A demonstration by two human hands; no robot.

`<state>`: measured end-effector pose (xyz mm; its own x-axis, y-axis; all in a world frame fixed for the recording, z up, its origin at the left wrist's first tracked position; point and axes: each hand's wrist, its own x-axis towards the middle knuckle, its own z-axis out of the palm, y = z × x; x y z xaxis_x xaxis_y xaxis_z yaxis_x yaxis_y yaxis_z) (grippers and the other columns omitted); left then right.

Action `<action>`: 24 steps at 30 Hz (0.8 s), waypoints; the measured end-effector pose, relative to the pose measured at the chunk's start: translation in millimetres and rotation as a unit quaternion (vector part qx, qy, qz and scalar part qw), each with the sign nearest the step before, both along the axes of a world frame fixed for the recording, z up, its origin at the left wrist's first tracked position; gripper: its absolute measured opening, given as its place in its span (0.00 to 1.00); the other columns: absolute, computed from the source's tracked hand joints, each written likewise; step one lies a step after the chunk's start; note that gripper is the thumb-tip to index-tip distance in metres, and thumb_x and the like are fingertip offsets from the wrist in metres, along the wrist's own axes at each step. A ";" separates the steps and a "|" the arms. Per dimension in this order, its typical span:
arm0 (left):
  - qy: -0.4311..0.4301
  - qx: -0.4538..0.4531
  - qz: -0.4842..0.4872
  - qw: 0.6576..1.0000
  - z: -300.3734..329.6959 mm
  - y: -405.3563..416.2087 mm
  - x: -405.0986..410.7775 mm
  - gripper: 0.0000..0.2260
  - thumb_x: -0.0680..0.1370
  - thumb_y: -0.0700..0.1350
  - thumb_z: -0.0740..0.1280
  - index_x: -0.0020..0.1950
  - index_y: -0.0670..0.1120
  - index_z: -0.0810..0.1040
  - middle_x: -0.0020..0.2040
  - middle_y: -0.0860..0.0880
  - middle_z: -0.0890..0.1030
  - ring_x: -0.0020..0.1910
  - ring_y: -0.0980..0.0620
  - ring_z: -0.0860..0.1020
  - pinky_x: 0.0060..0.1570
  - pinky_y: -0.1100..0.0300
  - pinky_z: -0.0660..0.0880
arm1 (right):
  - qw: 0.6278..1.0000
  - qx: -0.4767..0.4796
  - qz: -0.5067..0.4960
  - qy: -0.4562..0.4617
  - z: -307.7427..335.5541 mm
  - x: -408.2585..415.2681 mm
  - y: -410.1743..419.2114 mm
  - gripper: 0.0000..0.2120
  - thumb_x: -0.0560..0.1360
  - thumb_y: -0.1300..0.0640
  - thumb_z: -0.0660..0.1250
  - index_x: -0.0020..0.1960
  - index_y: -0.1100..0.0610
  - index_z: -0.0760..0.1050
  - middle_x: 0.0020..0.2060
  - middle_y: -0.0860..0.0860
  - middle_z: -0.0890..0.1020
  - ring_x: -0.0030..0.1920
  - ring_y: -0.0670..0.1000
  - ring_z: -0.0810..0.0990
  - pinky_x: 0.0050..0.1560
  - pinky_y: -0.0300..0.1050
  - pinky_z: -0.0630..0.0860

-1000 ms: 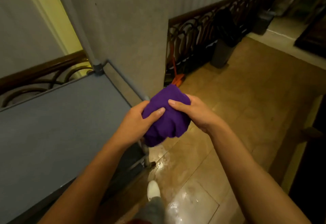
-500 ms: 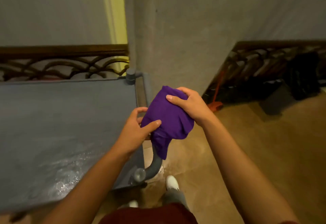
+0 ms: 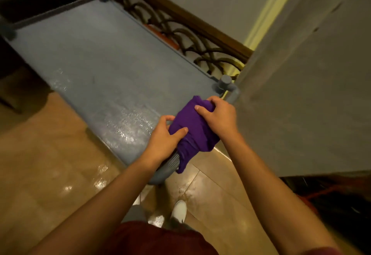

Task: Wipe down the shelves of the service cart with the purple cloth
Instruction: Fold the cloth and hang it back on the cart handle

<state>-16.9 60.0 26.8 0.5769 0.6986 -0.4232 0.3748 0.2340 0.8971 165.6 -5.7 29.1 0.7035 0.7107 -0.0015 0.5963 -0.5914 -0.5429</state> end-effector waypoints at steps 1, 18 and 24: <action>0.022 0.028 0.005 0.999 -2.0 -2.7 -0.2 0.19 0.77 0.47 0.73 0.65 0.50 0.70 0.57 0.49 0.82 0.49 0.55 0.84 0.48 0.54 0.83 | 0.998 -0.037 0.012 -0.040 -1.0 0.5 2.8 0.17 0.75 0.37 0.70 0.52 0.50 0.81 0.47 0.49 0.82 0.52 0.54 0.80 0.58 0.54 0.72; 0.184 0.333 -0.047 0.924 -16.2 -48.3 36.2 0.22 0.70 0.57 0.72 0.58 0.48 0.73 0.55 0.47 0.75 0.56 0.47 0.72 0.54 0.51 0.74 | 0.945 0.097 0.254 -0.182 -49.7 7.7 -39.3 0.17 0.84 0.48 0.55 0.57 0.55 0.80 0.56 0.53 0.81 0.64 0.53 0.76 0.74 0.50 0.64; 0.153 0.408 -0.025 0.900 -13.8 -57.8 37.1 0.17 0.71 0.52 0.76 0.53 0.50 0.73 0.52 0.47 0.76 0.51 0.48 0.73 0.45 0.59 0.70 | 0.927 0.162 0.261 -0.214 -45.4 12.2 -35.4 0.14 0.85 0.50 0.57 0.50 0.57 0.75 0.45 0.54 0.77 0.47 0.52 0.72 0.51 0.48 0.69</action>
<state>20.2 2.1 13.0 0.5600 0.8251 0.0751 0.6247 -0.4801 0.6158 177.8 -41.1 -16.3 0.1503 0.8690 0.4715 0.9570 -0.0081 -0.2900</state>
